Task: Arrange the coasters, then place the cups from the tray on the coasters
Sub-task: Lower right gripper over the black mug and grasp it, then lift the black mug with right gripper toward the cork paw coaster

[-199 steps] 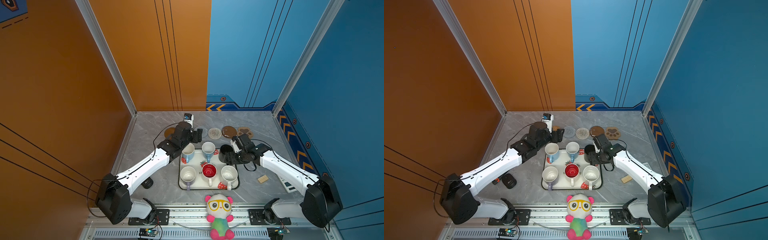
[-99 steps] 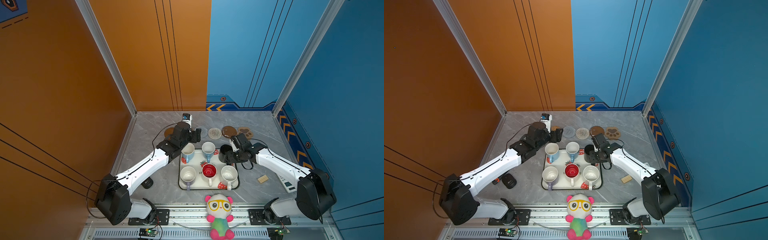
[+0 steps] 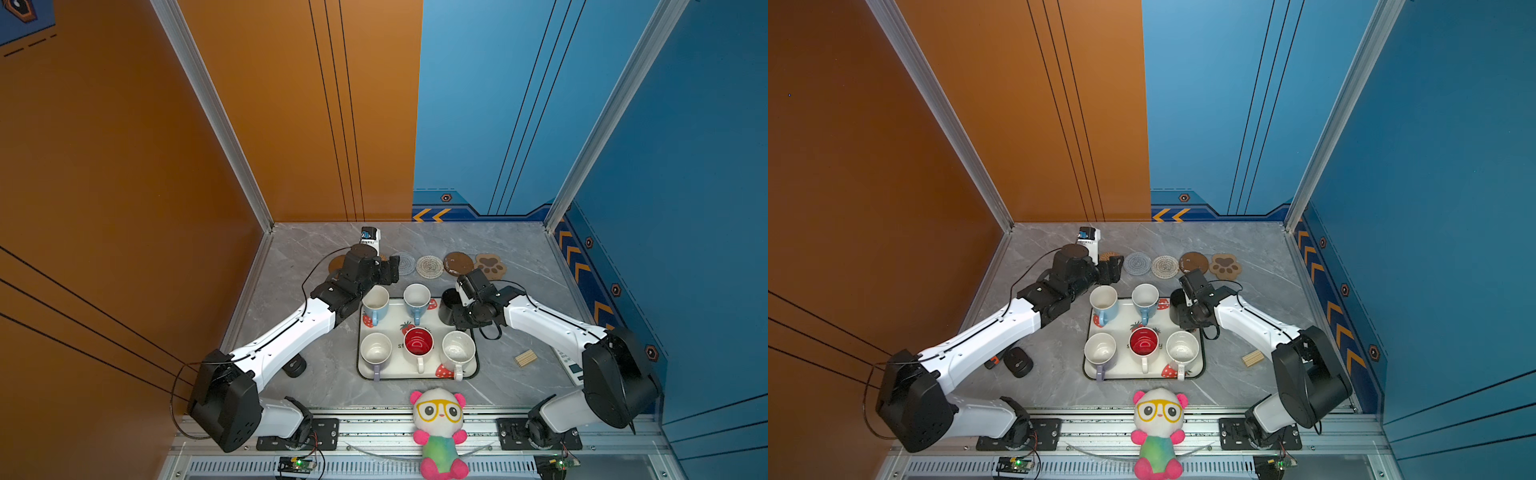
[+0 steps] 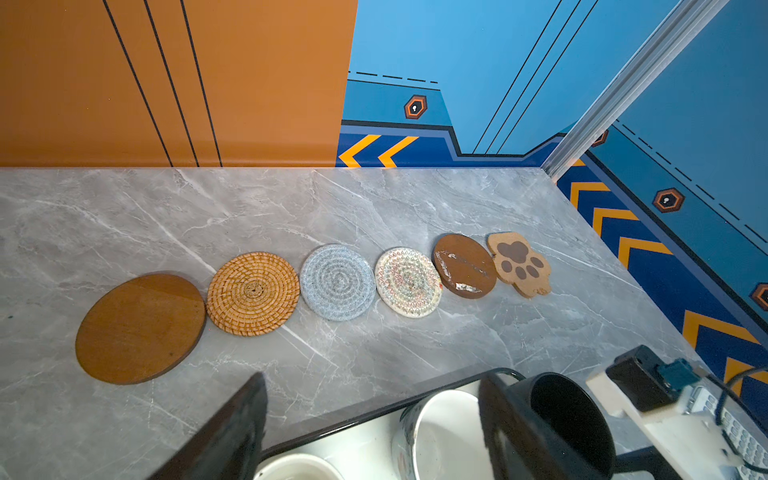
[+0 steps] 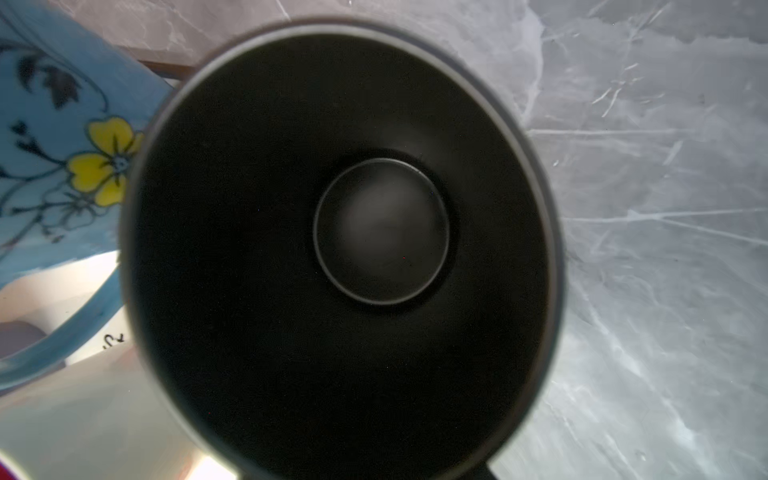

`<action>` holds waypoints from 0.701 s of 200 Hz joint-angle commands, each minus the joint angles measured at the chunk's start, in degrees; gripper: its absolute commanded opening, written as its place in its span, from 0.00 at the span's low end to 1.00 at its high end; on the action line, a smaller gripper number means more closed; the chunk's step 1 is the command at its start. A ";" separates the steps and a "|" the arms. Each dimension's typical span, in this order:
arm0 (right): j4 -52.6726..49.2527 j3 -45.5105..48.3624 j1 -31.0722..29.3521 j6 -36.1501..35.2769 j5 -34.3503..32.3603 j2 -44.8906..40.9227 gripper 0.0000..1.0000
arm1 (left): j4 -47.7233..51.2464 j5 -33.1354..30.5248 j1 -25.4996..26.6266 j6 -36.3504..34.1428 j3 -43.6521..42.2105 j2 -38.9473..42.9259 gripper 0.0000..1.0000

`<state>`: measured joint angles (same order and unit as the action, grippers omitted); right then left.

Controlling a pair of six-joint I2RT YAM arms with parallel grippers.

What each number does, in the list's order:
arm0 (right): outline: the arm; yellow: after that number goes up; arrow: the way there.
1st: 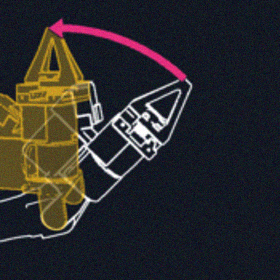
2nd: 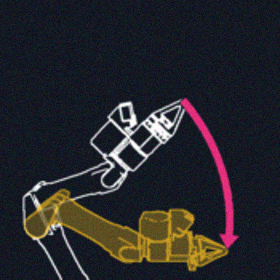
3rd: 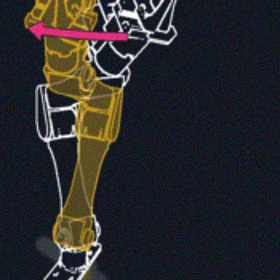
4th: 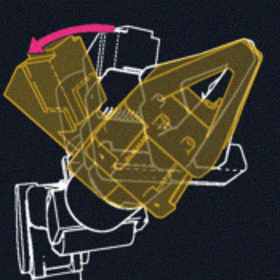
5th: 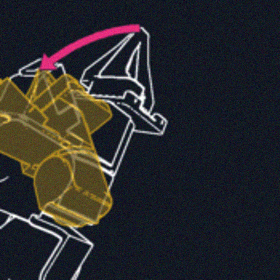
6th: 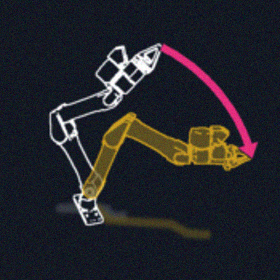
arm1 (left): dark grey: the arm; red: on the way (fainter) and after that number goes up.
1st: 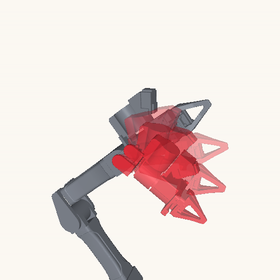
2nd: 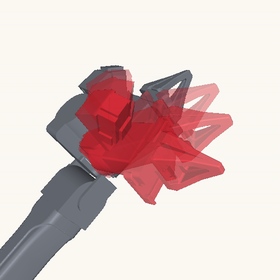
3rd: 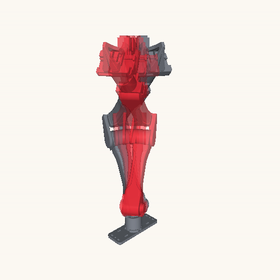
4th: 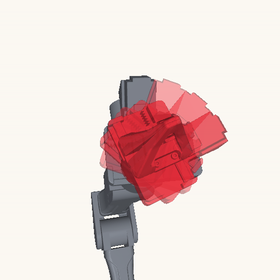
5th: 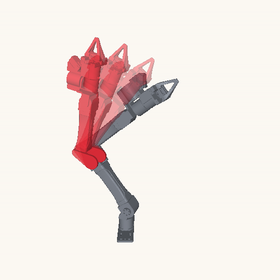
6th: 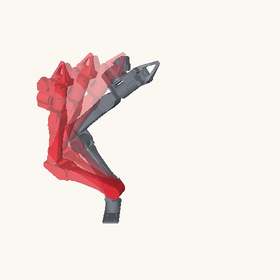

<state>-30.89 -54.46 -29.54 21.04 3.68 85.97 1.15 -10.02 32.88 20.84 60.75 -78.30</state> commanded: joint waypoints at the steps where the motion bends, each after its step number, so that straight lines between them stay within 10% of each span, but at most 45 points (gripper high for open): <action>1: 2.32 0.34 -0.16 0.72 -2.78 1.01 0.32 | -1.06 -0.66 -0.63 0.69 -1.07 1.26 0.81; 55: 1.27 -1.01 -0.23 0.26 -3.42 0.45 0.00 | -1.12 -0.43 -0.94 0.78 -1.16 0.88 0.81; 140: -7.33 -8.24 -0.85 -2.71 -9.47 -5.86 0.00 | -1.59 0.44 -1.59 1.21 -1.16 -0.14 0.82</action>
<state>-35.73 -57.45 -30.11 20.23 -0.84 84.71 0.47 -9.98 31.94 21.06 60.38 -78.32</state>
